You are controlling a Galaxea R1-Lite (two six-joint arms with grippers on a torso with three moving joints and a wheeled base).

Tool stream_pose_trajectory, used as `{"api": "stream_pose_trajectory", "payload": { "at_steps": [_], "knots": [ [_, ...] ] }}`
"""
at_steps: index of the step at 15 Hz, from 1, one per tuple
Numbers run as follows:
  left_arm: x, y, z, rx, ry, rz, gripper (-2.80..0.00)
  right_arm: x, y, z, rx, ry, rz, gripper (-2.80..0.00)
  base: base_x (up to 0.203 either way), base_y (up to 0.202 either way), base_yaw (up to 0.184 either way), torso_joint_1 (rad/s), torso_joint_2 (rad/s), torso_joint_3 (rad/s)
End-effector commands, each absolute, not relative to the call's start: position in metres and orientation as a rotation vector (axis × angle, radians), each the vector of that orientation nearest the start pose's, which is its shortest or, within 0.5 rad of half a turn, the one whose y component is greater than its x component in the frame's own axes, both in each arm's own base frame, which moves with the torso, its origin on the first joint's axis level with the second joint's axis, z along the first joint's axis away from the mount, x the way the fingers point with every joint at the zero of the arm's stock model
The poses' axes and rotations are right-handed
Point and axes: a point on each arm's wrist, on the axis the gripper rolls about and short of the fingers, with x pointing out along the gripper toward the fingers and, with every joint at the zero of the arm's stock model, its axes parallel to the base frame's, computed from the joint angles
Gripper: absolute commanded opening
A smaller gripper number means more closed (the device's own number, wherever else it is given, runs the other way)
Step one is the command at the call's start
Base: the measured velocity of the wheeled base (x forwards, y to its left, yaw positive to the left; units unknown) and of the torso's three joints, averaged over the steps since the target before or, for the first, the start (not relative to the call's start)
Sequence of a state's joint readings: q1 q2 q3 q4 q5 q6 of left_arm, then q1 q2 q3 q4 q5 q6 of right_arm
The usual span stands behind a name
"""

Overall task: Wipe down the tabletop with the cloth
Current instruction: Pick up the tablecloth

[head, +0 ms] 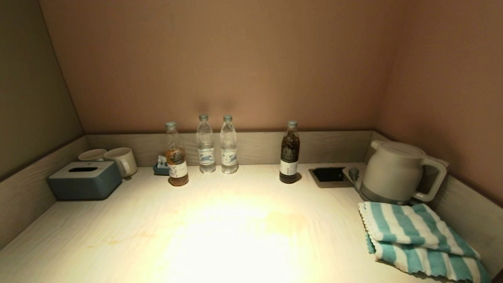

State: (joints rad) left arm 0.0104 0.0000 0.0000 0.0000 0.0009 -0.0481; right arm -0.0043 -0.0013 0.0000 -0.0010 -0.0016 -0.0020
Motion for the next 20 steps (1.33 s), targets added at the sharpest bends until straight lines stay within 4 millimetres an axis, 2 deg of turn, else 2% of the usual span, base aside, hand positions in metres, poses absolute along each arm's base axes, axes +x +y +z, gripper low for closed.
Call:
{"api": "stream_pose_trajectory", "payload": {
  "at_steps": [1, 16, 19, 20],
  "knots": [
    [-0.023, 0.000, 0.076, -0.049, 0.001, 0.012, -2.80, -0.023, 0.000, 0.076, -0.002, -0.002, -0.006, -2.80, 0.000, 0.000, 0.000, 0.000, 0.00, 0.000],
    [-0.023, 0.000, 0.076, -0.049, 0.001, 0.012, -2.80, -0.023, 0.000, 0.078, -0.020, -0.010, -0.008, -2.80, 0.000, 0.000, 0.000, 0.000, 0.00, 0.000],
    [-0.023, 0.000, 0.076, -0.049, 0.001, 0.012, -2.80, -0.035, 0.000, 0.113, -0.033, -0.088, -0.003, -2.80, 0.000, 0.000, 0.000, 0.000, 0.00, 0.000],
    [-0.023, 0.000, 0.076, -0.049, 0.001, 0.012, -2.80, -0.035, 0.000, 0.114, -0.036, -0.079, -0.001, -2.80, 0.000, 0.000, 0.000, 0.000, 0.00, 0.000]
  ]
}}
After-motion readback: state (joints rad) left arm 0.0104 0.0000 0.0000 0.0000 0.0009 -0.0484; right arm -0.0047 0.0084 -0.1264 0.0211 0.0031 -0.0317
